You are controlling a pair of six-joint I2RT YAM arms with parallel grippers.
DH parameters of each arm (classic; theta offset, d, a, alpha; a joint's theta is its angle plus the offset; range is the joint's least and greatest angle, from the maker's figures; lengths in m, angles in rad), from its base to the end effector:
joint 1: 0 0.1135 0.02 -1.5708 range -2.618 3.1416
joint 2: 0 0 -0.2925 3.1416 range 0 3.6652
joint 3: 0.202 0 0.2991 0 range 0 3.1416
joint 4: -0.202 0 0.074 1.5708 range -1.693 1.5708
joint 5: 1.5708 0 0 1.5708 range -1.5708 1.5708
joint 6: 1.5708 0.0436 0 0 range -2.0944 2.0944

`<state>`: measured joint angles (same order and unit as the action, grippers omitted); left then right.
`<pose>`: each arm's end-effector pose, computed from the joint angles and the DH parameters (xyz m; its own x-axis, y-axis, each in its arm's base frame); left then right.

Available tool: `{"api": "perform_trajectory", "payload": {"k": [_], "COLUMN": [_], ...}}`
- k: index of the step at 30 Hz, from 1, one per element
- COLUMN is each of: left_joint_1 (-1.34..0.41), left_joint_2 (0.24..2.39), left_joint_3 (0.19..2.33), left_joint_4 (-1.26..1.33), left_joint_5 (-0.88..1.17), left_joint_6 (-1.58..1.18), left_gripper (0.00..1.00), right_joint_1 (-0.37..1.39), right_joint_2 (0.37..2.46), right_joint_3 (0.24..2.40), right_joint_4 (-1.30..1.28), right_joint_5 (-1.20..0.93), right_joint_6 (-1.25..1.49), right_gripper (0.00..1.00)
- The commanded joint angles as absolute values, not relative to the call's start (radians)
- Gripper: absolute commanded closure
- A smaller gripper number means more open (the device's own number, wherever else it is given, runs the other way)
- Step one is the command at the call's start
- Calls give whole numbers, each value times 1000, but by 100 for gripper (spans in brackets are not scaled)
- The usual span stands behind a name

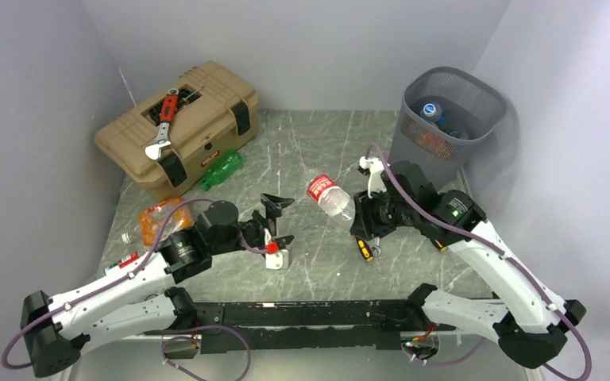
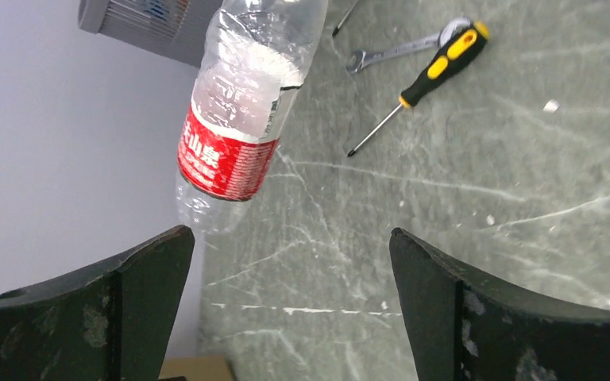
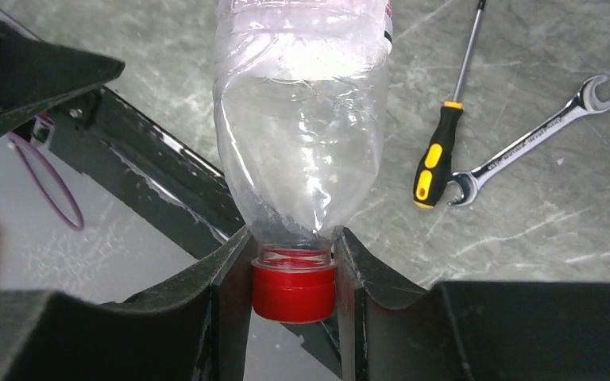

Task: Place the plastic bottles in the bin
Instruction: Pick up the plastic bottle from the corner of the board.

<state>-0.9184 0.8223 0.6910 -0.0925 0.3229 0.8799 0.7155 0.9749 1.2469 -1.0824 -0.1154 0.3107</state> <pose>0.1297 -0.1926 0.3233 0.6397 0.3666 -0.6756 0.7037 0.0743 0.7066 0.1498 0.1368 0.4071 -0.7382 -0.2392 -0.6307 -0.5103 0.8096 0.2901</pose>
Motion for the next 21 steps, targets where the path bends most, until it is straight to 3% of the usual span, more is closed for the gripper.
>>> {"api": "perform_trajectory", "payload": {"k": [1,9,21], "left_joint_1": [-960,-982,-984], "left_joint_2": [883,994,999], "left_joint_3": [690,683,658], "left_joint_4": [-50,91,146], "left_joint_5": [144,6,2], "left_joint_6": [1106,1175,1159], "left_gripper": [1,1,4], "right_joint_1": [726,849,1015], "right_joint_2": [1041,1197,1279], "right_joint_3": [1304,1465,1623], "right_joint_4": [-1124,-1185,-1235], "right_joint_5": [-123,-88,-81], "right_joint_6": [232,179,168], "right_gripper": [100,100,100]}}
